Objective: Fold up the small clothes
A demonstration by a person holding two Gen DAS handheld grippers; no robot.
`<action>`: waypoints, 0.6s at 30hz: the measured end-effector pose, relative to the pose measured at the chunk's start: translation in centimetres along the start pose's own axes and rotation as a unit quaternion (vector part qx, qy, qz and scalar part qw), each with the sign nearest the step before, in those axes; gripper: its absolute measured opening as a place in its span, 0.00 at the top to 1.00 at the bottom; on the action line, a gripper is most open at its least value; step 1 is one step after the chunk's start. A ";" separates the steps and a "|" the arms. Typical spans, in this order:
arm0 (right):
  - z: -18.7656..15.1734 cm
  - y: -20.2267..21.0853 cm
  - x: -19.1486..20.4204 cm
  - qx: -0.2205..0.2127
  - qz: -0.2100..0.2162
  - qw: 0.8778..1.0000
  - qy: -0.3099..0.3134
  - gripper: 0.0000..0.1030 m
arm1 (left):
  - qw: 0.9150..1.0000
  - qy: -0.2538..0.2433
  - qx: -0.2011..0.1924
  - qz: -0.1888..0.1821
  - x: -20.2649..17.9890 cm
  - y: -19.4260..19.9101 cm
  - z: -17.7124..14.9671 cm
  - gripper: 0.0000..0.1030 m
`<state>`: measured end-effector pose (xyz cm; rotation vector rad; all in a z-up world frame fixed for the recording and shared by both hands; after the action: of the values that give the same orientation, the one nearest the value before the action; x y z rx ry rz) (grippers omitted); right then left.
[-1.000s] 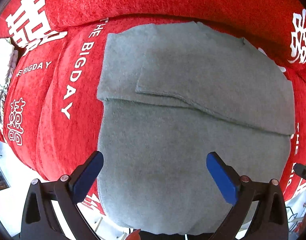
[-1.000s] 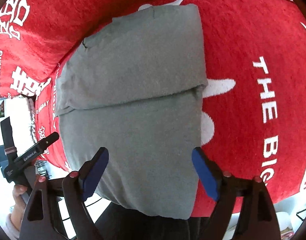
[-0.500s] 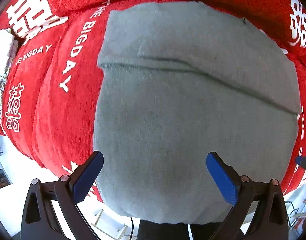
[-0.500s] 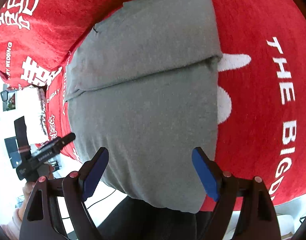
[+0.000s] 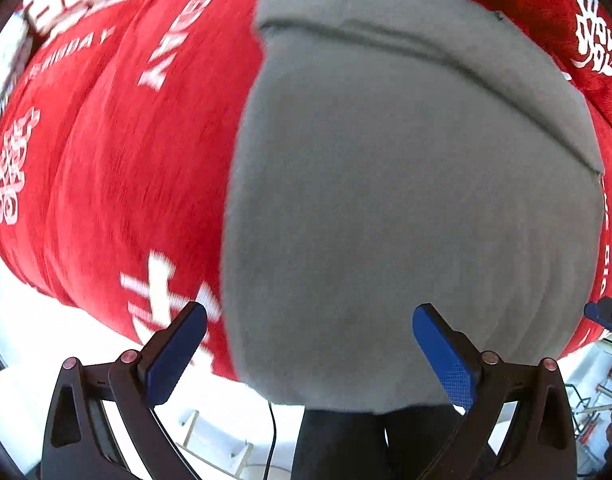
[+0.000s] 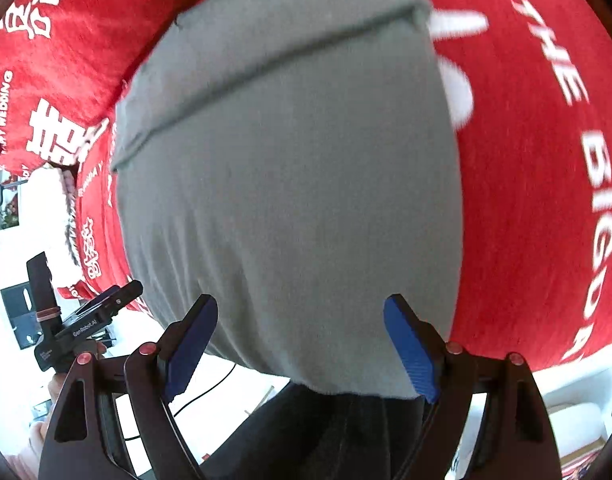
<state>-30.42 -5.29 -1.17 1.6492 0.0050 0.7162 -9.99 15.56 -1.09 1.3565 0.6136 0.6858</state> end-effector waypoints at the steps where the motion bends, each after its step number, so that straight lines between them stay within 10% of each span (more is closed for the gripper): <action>1: -0.9 -0.3 0.0 0.004 0.001 1.000 -0.003 0.15 | 1.000 0.002 0.003 -0.002 0.6 -0.1 -0.7 0.00; 18: -10.5 -4.8 -7.1 0.057 -0.021 0.996 -0.057 0.15 | 0.995 -0.001 0.069 -0.069 0.3 -6.5 -9.5 0.00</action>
<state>-38.99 2.39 -8.33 1.7930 -0.0002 0.5971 -16.31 21.47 -8.64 1.4263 0.7571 0.5375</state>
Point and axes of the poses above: each gripper's, at about its wrist camera, not at the fingertips, and y roughly against the way its jaws point, x to its left, z to its top, the point moved 2 cm from there along -y, roughly the way its jaws point, and after that the axes turned 10 degrees about -x, right-handed, at the moved point
